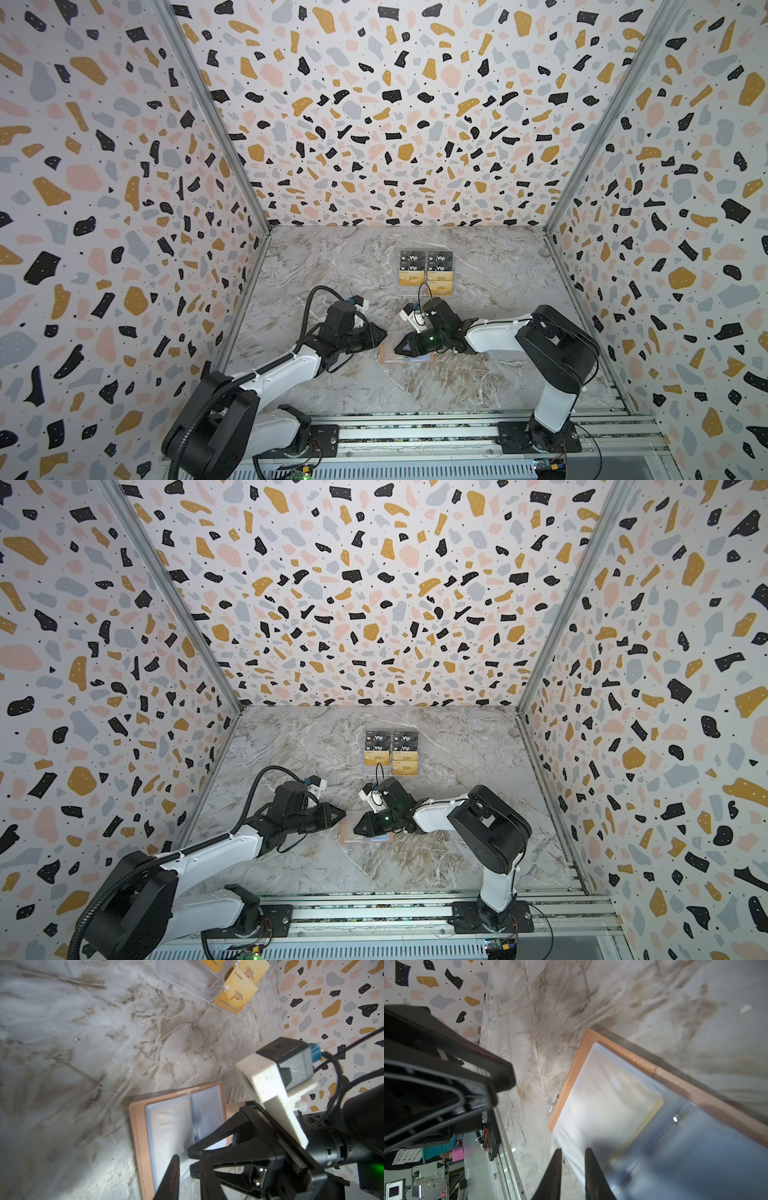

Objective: Insert credit cards into a card holder
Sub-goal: Flip over the card slot on the card holder.

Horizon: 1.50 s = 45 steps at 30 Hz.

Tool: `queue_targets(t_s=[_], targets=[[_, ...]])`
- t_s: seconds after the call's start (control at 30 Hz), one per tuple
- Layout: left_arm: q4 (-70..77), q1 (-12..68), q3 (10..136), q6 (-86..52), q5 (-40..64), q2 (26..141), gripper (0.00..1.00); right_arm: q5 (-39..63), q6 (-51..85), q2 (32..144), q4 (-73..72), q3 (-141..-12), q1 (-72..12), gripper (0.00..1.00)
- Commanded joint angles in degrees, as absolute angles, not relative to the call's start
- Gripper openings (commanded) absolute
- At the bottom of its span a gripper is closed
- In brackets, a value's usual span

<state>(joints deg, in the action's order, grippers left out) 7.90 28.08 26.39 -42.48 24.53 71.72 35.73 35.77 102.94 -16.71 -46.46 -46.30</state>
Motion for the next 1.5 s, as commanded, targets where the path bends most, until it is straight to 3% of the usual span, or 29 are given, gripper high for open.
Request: queue_targets(t_s=[0.0, 0.13, 0.3, 0.43, 0.47, 0.53, 0.57, 0.87, 1.1, 1.27, 1.47], targets=[[11.26, 29.75, 26.75, -43.57, 25.23, 73.57, 0.19, 36.82, 36.02, 99.57, -17.0, -48.07, -44.94, 0.22], [12.57, 32.38, 28.4, -43.62, 24.19, 77.16, 0.19, 36.68, 32.89, 96.87, -13.07, -49.12, -41.89, 0.23], [12.06, 34.0, 30.03, -42.37, 22.38, 81.87, 0.18, 35.94, 25.99, 95.76, -3.48, -54.25, -37.16, 0.35], [9.22, 34.04, 31.16, -39.98, 20.2, 83.62, 0.18, 32.75, 18.36, 95.75, 5.48, -61.24, -33.58, 0.36], [9.06, 34.06, 31.1, -39.72, 19.89, 83.9, 0.18, 31.95, 16.82, 96.15, 7.19, -63.22, -32.95, 0.38], [9.01, 34.09, 31.11, -39.07, 19.95, 84.69, 0.18, 30.13, 13.76, 98.07, 11.64, -68.68, -31.61, 0.54], [9.14, 34.08, 31.08, -38.91, 20.04, 85.16, 0.18, 28.87, 12.52, 99.31, 14.12, -71.29, -31.1, 0.55], [4.94, 34.04, 34.79, -35.65, 20.25, 85.69, 0.18, 27.47, 1.45, 106.34, 22.36, -87.3, -25.76, 0.5], [-1.49, 33.41, 39.35, -32.83, 21.3, 83.94, 0.19, 22.58, -14.55, 111.46, 31.77, -93.89, -24.62, 0.45], [-3.06, 33.05, 40.69, -31.56, 22.03, 84.36, 0.19, 26.77, -18.28, 115.06, 34.14, -97.54, -23.73, 0.44], [-2.73, 32.37, 38.34, -31.47, 22.16, 82.46, 0.2, 24.0, -22.18, 117.53, 37.63, -100.15, -23.59, 0.45]])
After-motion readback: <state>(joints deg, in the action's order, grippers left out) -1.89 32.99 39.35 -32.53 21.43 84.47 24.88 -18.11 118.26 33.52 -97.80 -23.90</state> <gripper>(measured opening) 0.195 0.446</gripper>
